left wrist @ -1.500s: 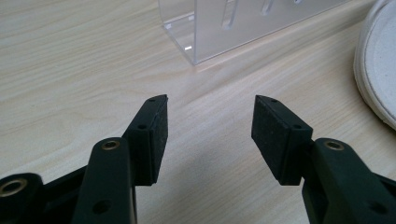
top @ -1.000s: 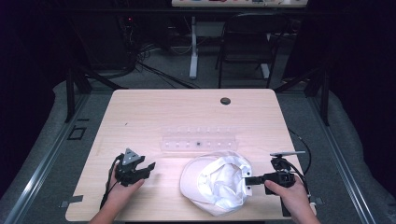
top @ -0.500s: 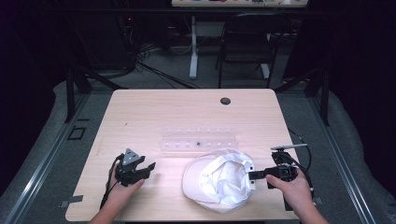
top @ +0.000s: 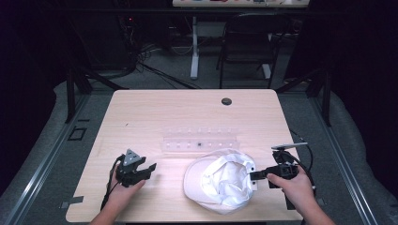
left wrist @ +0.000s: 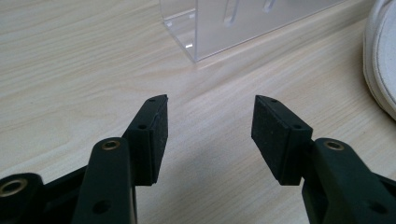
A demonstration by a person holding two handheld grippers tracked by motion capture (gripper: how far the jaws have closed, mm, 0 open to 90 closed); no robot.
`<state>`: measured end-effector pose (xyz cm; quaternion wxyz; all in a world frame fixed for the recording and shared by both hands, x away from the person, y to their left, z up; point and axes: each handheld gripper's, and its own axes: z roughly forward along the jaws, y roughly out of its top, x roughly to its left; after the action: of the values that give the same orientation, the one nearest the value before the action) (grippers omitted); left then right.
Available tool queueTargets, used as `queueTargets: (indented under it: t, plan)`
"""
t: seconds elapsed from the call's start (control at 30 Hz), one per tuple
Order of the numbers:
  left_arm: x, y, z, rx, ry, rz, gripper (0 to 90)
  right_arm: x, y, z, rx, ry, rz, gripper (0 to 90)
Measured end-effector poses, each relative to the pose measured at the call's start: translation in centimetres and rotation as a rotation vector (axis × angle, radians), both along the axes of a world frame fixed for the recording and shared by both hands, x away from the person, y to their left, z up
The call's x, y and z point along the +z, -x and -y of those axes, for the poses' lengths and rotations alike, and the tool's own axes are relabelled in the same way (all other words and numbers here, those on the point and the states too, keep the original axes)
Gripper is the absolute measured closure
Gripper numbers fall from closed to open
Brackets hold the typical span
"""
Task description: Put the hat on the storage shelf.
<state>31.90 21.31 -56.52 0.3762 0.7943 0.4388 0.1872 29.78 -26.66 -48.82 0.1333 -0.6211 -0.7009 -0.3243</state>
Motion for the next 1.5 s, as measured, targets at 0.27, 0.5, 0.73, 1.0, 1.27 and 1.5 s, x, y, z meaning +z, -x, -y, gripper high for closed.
queueTargets:
  t: [0.27, 0.5, 0.73, 1.0, 1.27, 1.5]
  plan:
    - [0.0, 0.0, 0.0, 0.002, 0.003, -0.001, 46.6, 0.5, -0.2, -0.3, 0.017, 0.020, -0.015, 80.1]
    - [0.0, 0.0, 0.0, 0.004, 0.002, -0.002, 46.5, 0.9, -0.4, -0.6, 0.019, 0.024, -0.025, 80.4]
    - [0.0, 0.0, 0.0, 0.006, 0.005, 0.002, 46.5, 1.6, -0.6, -0.5, 0.022, -0.015, -0.039, 80.8]
    - [0.0, 0.0, 0.1, 0.003, 0.001, 0.000, 46.5, 2.4, -0.8, -0.5, 0.024, -0.032, -0.049, 81.3]
    - [0.0, 0.0, 0.1, 0.003, 0.001, 0.001, 46.6, 3.5, -1.0, -0.6, 0.005, -0.096, -0.066, 82.0]
    - [0.1, 0.1, 0.1, -0.001, -0.003, 0.001, 46.6, 4.0, -1.1, -0.3, 0.022, -0.167, -0.071, 82.4]
